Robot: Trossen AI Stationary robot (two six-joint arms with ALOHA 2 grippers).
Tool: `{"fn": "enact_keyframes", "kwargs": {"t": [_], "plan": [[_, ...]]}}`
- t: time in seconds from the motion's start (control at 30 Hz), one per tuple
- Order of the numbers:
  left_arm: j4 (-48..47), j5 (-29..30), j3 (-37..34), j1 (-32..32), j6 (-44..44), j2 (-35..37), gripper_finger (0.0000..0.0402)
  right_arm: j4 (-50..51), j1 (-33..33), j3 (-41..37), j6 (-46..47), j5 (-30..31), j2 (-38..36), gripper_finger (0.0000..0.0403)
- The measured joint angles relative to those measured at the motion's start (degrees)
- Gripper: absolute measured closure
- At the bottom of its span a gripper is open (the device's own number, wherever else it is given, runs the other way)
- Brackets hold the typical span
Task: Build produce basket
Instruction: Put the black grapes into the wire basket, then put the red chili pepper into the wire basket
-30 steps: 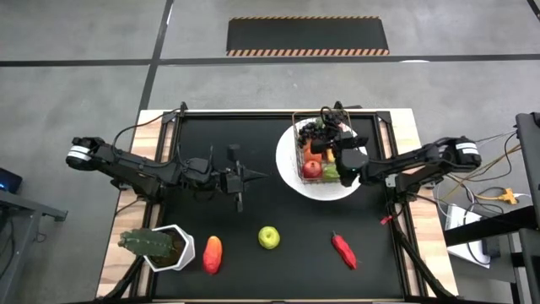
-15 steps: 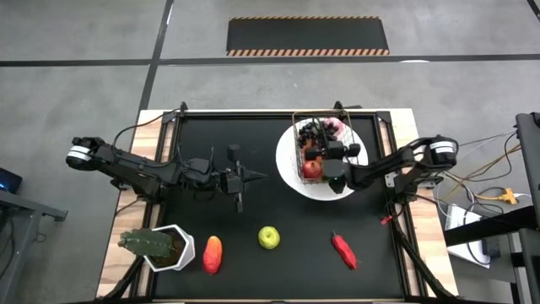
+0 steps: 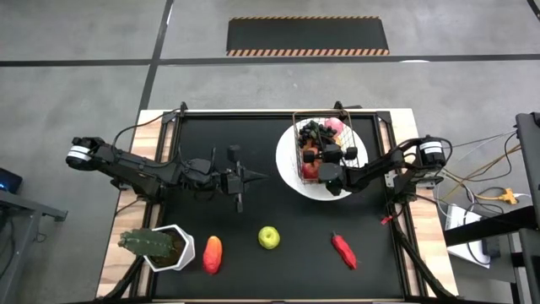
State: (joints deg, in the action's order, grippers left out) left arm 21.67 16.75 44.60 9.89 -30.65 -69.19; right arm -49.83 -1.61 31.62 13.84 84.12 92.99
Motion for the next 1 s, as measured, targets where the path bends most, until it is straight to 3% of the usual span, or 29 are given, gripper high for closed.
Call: {"fn": "enact_keyframes", "kwargs": {"t": [0.6, 0.77, 1.0], "plan": [[0.0, 0.0, 0.0, 0.0, 0.1, 0.0, 0.0402, 0.3, 0.7, 0.4, -6.8, -0.1, -4.6, 0.0237], [-0.1, 0.0, 0.0, 0.0, 0.3, 0.0, 0.0402, 0.3, 3.0, 1.9, -15.5, -0.1, -9.4, 0.0224], [0.0, 0.0, 0.0, 0.0, 3.8, 0.0, 0.0402, 0.3, 10.2, 5.3, -36.4, -0.5, -18.8, 0.0227]]}}
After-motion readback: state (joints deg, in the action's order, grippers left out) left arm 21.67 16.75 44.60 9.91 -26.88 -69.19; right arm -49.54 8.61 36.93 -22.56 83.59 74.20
